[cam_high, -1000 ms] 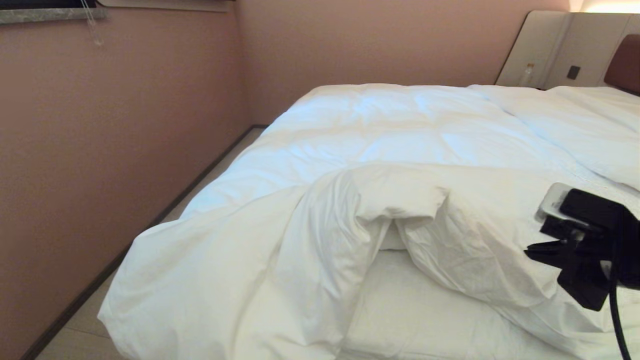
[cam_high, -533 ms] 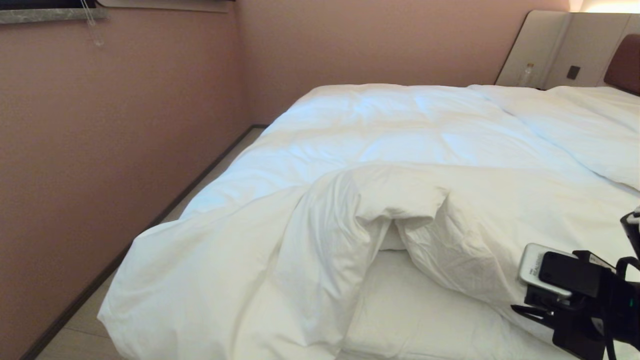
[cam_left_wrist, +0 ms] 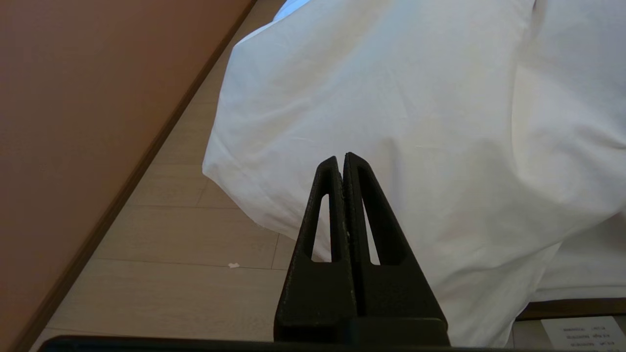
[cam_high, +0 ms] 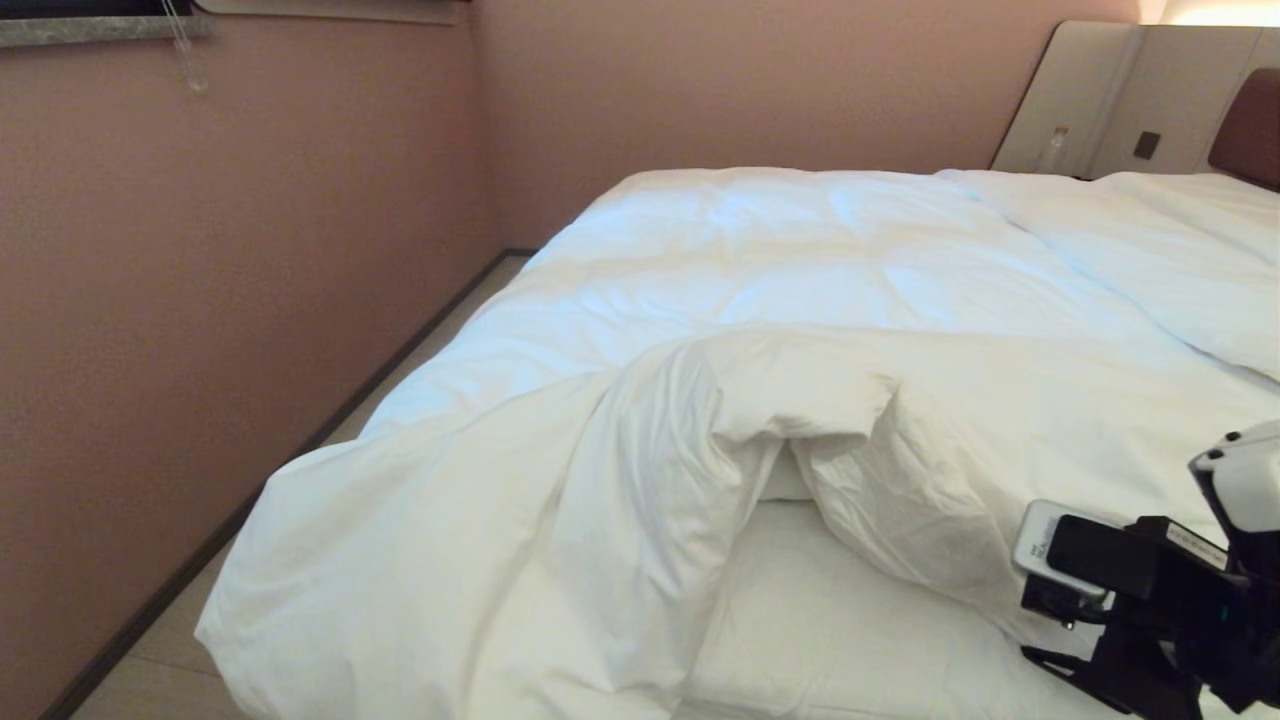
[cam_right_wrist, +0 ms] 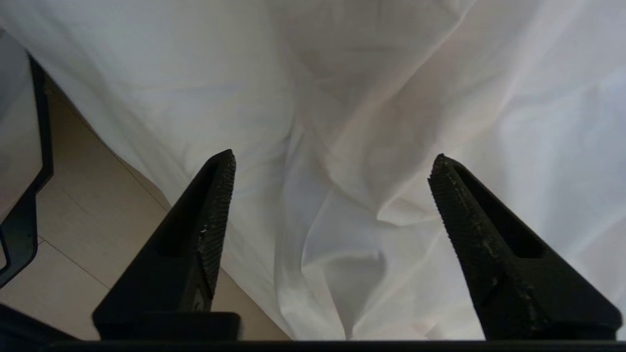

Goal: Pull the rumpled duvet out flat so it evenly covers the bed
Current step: Flatten the corners of the folded blanket

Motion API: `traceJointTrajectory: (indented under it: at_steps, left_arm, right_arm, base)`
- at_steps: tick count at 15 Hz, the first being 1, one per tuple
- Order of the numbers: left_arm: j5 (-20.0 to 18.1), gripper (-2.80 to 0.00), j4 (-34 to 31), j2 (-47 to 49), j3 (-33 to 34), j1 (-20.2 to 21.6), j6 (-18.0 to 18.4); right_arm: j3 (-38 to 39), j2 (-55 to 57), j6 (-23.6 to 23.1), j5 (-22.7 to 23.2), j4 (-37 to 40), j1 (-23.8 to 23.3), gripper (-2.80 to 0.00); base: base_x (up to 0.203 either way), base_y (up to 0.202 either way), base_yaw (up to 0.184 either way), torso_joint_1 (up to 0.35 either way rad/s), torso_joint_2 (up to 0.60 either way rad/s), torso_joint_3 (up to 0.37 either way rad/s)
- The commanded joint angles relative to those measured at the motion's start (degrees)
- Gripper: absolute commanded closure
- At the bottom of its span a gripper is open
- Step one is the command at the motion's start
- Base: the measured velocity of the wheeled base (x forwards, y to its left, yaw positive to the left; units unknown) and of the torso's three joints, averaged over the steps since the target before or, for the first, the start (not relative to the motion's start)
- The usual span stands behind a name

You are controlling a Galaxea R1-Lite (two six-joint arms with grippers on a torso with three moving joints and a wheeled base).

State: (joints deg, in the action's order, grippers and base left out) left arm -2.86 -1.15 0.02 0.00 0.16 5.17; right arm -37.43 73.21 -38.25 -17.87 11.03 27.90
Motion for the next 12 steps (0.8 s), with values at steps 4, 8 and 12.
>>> traceJointTrajectory:
  at_steps: [4,8,12]
  left_arm:
    - [0.0,0.00,0.0,0.0,0.0,0.0,0.0]
    - [0.0,0.00,0.0,0.0,0.0,0.0,0.0]
    - [0.0,0.00,0.0,0.0,0.0,0.0,0.0]
  right_arm:
    - [2.8,10.2,-0.1,-2.0,-10.3,-0.7,-2.80]
    - [6.0,19.4,0.1,-2.8,-21.6,-0.7,-2.80]
    - [8.1,20.1,-0.4,-11.2,-31.0,-0.3,-2.80]
  base:
    - [0.000,0.000,0.000,0.000,0.00,0.000]
    - [0.000,0.000,0.000,0.000,0.00,0.000]
    - [0.000,0.000,0.000,0.000,0.00,0.000]
